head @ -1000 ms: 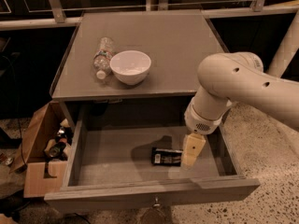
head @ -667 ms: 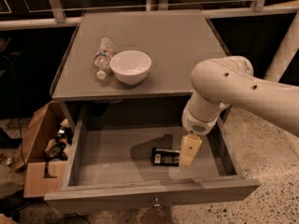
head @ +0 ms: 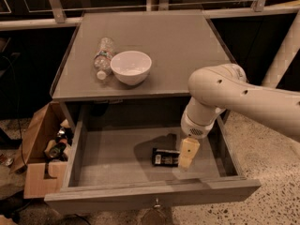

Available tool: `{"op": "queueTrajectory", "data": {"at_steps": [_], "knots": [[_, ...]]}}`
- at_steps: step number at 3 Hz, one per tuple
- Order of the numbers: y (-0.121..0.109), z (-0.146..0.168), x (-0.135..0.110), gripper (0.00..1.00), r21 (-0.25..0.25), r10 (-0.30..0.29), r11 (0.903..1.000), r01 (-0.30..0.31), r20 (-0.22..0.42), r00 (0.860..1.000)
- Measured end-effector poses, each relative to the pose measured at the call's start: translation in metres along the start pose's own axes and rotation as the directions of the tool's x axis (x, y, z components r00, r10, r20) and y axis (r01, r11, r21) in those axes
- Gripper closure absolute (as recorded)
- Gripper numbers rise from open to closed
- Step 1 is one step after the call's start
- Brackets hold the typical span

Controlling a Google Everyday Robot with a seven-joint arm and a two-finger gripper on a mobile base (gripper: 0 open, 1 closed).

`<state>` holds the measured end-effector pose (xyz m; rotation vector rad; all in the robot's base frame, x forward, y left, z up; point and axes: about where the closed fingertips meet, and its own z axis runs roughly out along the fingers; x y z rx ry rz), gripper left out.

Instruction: Pick rxbar chocolate from top drawer and place on counter

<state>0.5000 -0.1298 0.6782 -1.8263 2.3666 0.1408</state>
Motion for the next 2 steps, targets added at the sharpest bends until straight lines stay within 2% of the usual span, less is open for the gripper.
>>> {"op": "queueTrajectory", "data": {"at_steps": [2], "knots": [[-0.008, 0.048, -0.001, 0.0, -0.035, 0.037, 0.9988, -0.036, 0.029, 0.999]]}}
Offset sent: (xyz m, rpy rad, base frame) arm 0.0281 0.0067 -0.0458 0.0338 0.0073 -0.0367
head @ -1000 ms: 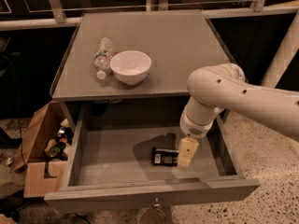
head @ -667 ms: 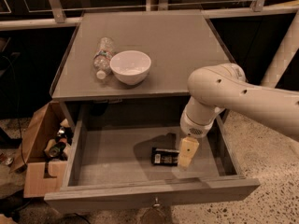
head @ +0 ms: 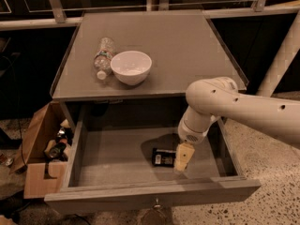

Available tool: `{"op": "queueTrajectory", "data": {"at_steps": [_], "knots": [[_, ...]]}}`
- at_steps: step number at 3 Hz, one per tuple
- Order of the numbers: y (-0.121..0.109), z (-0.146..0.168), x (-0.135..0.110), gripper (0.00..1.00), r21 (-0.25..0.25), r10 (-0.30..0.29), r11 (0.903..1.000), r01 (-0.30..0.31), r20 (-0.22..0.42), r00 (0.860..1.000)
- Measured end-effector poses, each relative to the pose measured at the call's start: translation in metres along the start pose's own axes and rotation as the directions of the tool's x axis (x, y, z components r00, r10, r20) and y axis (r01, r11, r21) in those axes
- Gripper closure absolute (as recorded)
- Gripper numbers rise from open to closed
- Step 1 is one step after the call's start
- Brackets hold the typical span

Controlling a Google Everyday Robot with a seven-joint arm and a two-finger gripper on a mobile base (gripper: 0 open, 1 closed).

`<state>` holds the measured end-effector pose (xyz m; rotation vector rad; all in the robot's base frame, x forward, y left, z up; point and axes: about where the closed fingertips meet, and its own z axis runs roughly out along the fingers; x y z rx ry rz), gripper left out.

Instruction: Pick rxbar chocolate from top drawer and place on counter

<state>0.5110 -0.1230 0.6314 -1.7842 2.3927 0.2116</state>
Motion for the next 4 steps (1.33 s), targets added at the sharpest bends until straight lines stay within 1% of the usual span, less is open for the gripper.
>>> {"op": "queueTrajectory", "data": {"at_steps": [1, 2, 3, 4], "knots": [[0.0, 0.0, 0.0, 0.0, 0.0, 0.0, 1.0, 0.0, 0.0, 1.0], [0.003, 0.01, 0.0, 0.0, -0.017, 0.001, 0.9999, -0.001, 0.002, 1.0], [-0.004, 0.025, -0.002, 0.0, -0.041, 0.001, 0.9992, -0.001, 0.004, 1.0], [-0.02, 0.046, -0.003, 0.0, -0.068, 0.033, 0.9972, -0.032, 0.018, 0.999]]}}
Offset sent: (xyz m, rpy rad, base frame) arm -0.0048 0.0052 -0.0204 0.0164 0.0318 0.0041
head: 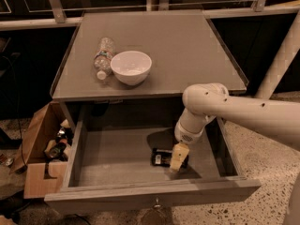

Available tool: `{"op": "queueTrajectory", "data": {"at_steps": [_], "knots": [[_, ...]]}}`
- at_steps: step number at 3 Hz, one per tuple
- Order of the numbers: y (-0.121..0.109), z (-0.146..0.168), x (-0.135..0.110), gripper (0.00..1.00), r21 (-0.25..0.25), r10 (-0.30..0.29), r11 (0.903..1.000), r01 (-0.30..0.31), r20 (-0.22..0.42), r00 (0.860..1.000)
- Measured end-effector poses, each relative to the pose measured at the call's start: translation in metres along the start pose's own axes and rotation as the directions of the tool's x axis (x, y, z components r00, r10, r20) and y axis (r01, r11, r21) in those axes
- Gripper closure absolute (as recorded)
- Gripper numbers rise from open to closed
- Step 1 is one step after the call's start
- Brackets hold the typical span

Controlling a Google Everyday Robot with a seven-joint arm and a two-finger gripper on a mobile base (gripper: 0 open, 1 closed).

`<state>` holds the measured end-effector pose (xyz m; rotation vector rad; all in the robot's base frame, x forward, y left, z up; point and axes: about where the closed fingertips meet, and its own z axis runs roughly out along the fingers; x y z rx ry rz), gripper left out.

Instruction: Pick rxbar chocolate from top drawer and place on counter

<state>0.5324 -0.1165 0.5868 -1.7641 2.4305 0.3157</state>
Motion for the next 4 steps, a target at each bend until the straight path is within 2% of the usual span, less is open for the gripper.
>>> {"op": "queueTrajectory", "data": {"at_steps": [1, 2, 4], "knots": [[-0.0002, 0.0007, 0.0001, 0.0, -0.001, 0.001, 1.0, -0.001, 0.001, 1.0], [-0.0001, 0.0007, 0.0001, 0.17, -0.001, 0.001, 1.0, -0.001, 0.001, 1.0], [-0.0001, 0.0008, 0.0001, 0.64, -0.001, 0.001, 1.0, -0.001, 0.001, 1.0]]}}
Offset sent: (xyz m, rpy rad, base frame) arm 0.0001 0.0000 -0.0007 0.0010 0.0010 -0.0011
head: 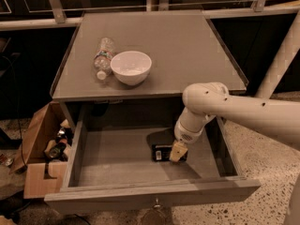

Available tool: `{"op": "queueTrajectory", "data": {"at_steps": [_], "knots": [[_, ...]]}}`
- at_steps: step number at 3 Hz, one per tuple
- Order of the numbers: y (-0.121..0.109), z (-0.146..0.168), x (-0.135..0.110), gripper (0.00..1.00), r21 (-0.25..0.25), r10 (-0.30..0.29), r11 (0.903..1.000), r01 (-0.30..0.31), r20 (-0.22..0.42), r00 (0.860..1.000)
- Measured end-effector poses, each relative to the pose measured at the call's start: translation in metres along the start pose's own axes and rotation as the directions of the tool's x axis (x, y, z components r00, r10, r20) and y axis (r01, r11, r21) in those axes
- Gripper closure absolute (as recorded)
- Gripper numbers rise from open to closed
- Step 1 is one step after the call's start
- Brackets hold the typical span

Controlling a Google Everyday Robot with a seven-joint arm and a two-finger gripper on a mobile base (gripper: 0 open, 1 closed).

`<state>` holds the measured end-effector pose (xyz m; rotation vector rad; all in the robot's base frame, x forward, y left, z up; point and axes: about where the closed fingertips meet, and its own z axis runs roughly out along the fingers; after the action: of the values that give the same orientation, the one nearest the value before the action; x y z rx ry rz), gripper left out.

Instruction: Pick rxbar chocolate from top drawer and place on counter

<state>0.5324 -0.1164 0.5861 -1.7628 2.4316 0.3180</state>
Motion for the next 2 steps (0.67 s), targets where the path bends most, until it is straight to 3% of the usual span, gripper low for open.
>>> {"op": "queueTrajectory", "data": {"at_steps": [1, 2], "knots": [[0.0, 0.0, 0.0, 0.87, 0.0, 0.0, 1.0, 0.0, 0.0, 1.0], [0.0001, -0.0003, -0.0001, 1.0, 0.0, 0.0, 1.0, 0.0, 0.0, 1.0]]}}
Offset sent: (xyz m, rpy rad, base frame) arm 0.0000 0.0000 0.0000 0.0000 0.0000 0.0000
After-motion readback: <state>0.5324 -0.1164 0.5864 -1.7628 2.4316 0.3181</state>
